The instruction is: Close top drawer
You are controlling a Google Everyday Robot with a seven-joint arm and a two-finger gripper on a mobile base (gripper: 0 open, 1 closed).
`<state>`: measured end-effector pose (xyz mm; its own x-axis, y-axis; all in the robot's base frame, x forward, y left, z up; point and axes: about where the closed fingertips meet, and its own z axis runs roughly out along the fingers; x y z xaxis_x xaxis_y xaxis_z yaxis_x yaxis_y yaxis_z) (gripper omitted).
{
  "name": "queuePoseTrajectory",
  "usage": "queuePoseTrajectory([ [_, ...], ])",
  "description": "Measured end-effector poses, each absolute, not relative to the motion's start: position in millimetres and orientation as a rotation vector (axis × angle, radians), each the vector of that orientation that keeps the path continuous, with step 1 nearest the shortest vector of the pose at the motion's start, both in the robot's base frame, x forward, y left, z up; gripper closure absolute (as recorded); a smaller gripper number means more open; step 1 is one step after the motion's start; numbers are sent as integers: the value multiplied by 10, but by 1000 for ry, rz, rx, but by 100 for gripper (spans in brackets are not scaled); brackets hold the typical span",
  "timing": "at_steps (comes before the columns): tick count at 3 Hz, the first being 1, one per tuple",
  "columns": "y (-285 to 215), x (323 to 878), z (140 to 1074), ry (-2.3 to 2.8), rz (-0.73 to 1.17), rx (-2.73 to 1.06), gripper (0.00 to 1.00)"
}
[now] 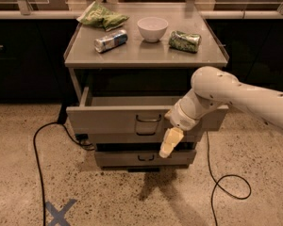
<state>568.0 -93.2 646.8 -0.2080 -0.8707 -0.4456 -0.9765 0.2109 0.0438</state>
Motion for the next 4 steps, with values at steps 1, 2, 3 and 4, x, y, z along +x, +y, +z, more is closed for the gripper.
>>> queuePoseTrajectory([
  [1, -1234, 6303, 6315, 2246, 339, -1632, 0],
  [2, -1488, 6866, 6298, 2258, 282, -1546, 0],
  [3, -1487, 6869, 6293, 2259, 283, -1546, 0],
  [4, -1520, 6984, 6294, 2263, 278, -1532, 0],
])
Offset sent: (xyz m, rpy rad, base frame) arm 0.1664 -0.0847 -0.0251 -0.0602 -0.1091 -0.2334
